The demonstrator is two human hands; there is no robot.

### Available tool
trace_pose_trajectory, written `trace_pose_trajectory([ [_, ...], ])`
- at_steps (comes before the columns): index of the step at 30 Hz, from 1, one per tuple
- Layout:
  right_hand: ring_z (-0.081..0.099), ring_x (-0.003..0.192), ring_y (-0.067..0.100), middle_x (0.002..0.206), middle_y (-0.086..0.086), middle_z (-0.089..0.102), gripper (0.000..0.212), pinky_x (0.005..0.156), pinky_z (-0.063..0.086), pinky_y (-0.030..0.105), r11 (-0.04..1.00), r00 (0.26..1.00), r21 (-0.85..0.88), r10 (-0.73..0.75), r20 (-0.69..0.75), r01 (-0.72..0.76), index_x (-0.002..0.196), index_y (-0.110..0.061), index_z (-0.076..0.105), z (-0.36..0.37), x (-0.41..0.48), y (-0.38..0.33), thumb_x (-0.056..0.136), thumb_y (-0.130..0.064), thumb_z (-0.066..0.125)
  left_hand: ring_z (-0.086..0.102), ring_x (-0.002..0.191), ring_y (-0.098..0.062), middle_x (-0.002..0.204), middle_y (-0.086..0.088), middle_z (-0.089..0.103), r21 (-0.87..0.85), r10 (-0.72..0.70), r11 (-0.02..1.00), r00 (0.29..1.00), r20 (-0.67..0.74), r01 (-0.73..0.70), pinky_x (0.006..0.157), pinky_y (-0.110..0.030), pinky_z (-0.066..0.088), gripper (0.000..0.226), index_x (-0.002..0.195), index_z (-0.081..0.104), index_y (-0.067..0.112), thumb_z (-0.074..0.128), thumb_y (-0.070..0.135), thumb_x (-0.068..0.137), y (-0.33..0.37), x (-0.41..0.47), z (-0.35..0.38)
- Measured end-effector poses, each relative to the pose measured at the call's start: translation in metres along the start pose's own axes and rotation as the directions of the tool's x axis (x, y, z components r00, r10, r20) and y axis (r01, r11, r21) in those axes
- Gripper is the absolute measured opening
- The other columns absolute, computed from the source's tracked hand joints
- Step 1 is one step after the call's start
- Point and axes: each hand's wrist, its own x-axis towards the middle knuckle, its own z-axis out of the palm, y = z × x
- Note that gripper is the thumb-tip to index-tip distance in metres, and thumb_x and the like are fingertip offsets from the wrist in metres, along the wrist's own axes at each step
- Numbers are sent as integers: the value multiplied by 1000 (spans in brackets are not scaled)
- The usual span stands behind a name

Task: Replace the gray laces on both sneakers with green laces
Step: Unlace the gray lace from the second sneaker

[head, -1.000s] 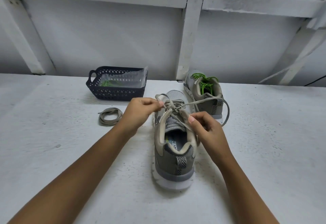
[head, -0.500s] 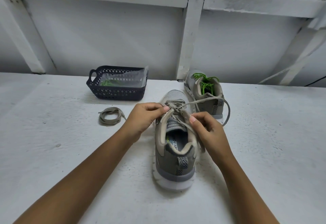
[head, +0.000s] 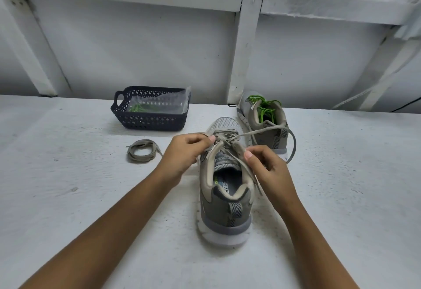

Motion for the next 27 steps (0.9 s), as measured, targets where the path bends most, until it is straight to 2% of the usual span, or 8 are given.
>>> trace_pose_trajectory([
  [4, 59, 74, -4, 76, -17, 67, 7, 67, 44, 9, 1000, 1000, 18, 0, 5, 0, 85, -23, 66, 0, -1, -2, 89, -19, 61, 51, 56, 4, 57, 13, 58, -64, 82, 994, 995, -60, -86, 54, -6, 40, 24, 64, 63, 15, 63, 11, 87, 5, 1, 5],
  [10, 59, 76, -2, 80, -10, 67, 7, 69, 45, 11, 1000, 1000, 22, 4, -1, -4, 88, -23, 67, 0, -1, -1, 89, -20, 61, 50, 72, -11, 76, -3, 59, -233, 31, 963, 912, -410, -138, 69, -28, 42, 20, 70, 63, 18, 61, 21, 90, 12, 12, -18],
  [12, 59, 75, -3, 79, -11, 67, 7, 68, 44, 10, 1000, 1000, 22, 3, 2, -3, 87, -23, 67, 0, -1, -1, 89, -20, 61, 52, 74, -11, 79, 0, 61, -198, 11, 977, 938, -346, -85, 69, -29, 43, 19, 76, 64, 18, 60, 28, 90, 11, 9, -18],
  [14, 59, 76, -3, 79, -11, 67, 6, 68, 44, 9, 1000, 1000, 24, 0, 1, 0, 87, -22, 66, 0, -1, -2, 89, -20, 61, 54, 77, -13, 82, 1, 63, -83, -29, 996, 987, -160, 16, 68, -29, 44, 20, 80, 67, 17, 60, 33, 89, 5, 6, -11],
  [17, 59, 75, -4, 78, -13, 67, 7, 67, 44, 9, 1000, 1000, 30, -2, 1, 2, 86, -23, 66, 0, -1, -2, 89, -18, 61, 52, 76, -18, 78, -6, 62, -56, -12, 998, 1000, 20, 13, 70, -31, 42, 17, 75, 70, 11, 66, 24, 86, -5, 2, 3],
  [20, 60, 77, -2, 80, -14, 67, 7, 68, 45, 10, 999, 1000, 34, 7, 6, -7, 88, -21, 67, 0, -1, -2, 89, -18, 61, 53, 68, -11, 69, -2, 60, -107, 38, 993, 997, -64, -45, 67, -26, 43, 18, 68, 67, 10, 65, 14, 86, -5, 5, 9],
  [25, 60, 76, -3, 79, -11, 67, 7, 68, 44, 9, 1000, 1000, 30, 1, 0, -1, 88, -21, 66, 1, -2, -3, 89, -17, 60, 54, 72, -7, 72, 7, 61, -269, -32, 960, 918, -395, -83, 66, -27, 40, 20, 71, 60, 21, 60, 21, 91, 8, 11, -16],
  [27, 59, 75, -2, 79, -11, 67, 8, 68, 44, 9, 1000, 1000, 23, -2, -2, 2, 87, -22, 66, 1, -2, -3, 89, -18, 61, 54, 71, -7, 74, 6, 61, -246, -45, 968, 929, -366, -50, 67, -28, 40, 19, 72, 61, 20, 59, 22, 91, 8, 10, -22],
])
